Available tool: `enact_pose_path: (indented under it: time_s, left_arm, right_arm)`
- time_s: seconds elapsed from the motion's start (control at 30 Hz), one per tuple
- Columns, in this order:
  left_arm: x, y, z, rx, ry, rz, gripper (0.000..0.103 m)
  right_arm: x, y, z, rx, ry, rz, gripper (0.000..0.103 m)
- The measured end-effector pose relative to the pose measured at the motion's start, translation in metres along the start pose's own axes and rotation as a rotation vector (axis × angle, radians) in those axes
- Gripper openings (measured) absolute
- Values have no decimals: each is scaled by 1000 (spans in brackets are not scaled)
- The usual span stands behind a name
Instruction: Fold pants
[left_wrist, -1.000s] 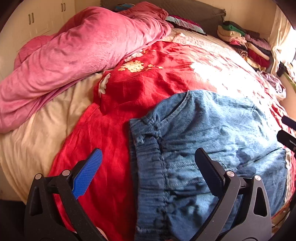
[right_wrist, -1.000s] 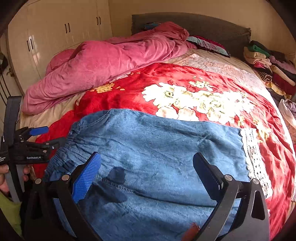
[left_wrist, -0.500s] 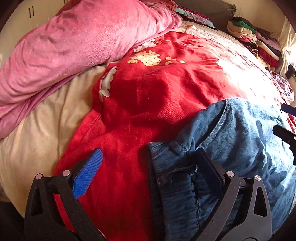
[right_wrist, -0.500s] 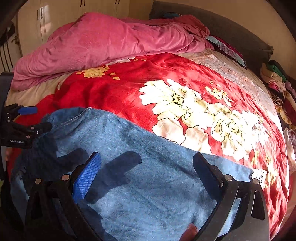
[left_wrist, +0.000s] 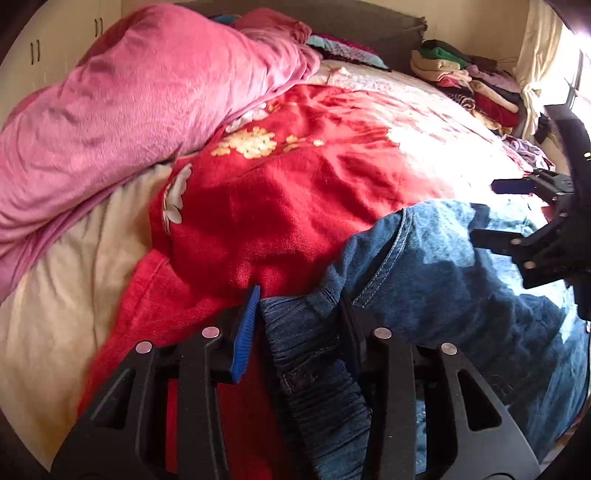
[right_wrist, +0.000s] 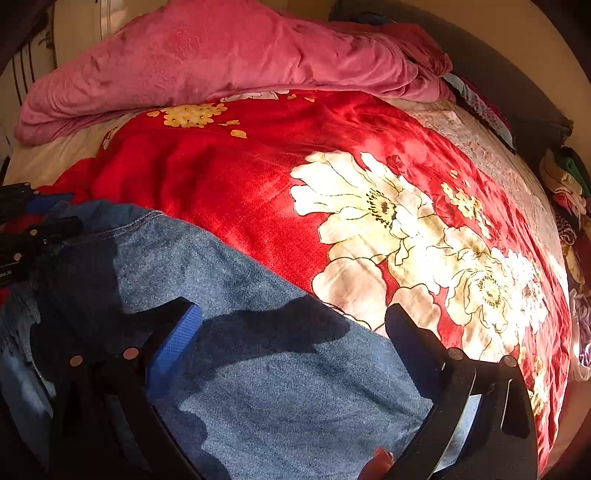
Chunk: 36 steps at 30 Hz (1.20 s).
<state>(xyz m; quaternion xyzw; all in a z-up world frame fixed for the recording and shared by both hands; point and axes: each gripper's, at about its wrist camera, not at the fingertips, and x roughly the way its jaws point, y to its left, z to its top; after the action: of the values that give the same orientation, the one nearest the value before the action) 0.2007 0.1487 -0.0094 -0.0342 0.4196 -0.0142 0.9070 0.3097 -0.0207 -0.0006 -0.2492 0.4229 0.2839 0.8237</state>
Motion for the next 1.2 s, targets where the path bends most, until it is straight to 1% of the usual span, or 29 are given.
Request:
enact_pose_path:
  time_s: [0.1,0.2,0.27,0.3,0.37,0.4,0.43,0.47,0.5,0.57,0.6,0.7,0.73,0.87,0.9,0.97,1.03,1.1,1.2]
  left_arm:
    - [-11,1,3,-2,-34,-24,31]
    - [-22,-3,4,21,-69,-29,30]
    - [-28,-4,4,29,-84,-38,30]
    - [-30,-5,4,34,-88,-38,30]
    - [-31,-5,4,41,-92,-41,30]
    - [-31,-5,3,44,-92,-39,30]
    - [-30,-4,3,38,-91,-43,30]
    - [-28,-3,3,33,-88,-45,30]
    - [-27,-2,3,32,-86,-42,30]
    - [-24,1,2,27,-83,-44,31]
    - [-22,3,1,24,-79,-45,31]
    - [-23,6,1,22,-80,-53,32]
    - [-24,5,1,29,-86,-52,34]
    - [-39,2,2,59,-137,-46,35]
    - [-42,2,2,57,-143,-47,34]
    - [-46,1,2,52,-138,-69,22]
    - [-55,-6,0,78,-158,-82,13]
    - [-64,-15,-3,117,-173,-65,13]
    - [-77,-23,-8,143,-196,-67,13]
  right_arm:
    - [2,3,5,-32,-6,11,98]
    - [7,9,11,-86,-4,6,96]
    - [12,15,15,-128,11,4,85]
    - [15,17,16,-142,20,3,77]
    - [20,21,19,-155,28,22,68]
    - [22,23,20,-157,33,38,57]
    - [23,27,20,-157,38,75,37]
    - [22,29,19,-150,39,116,27]
    - [21,32,18,-143,33,132,16]
    - [15,34,16,-131,12,119,12]
    - [11,33,15,-111,-1,125,8]
    - [-8,23,11,-35,-55,156,6]
    - [-16,21,9,-22,-76,161,6]
    - [-47,14,0,21,-137,177,6]
    - [-55,15,-2,25,-153,176,6]
    - [-70,17,-7,44,-178,187,6]
    - [-86,20,-13,52,-206,189,6]
    - [-101,23,-21,65,-232,188,6]
    - [-121,25,-39,101,-264,200,6]
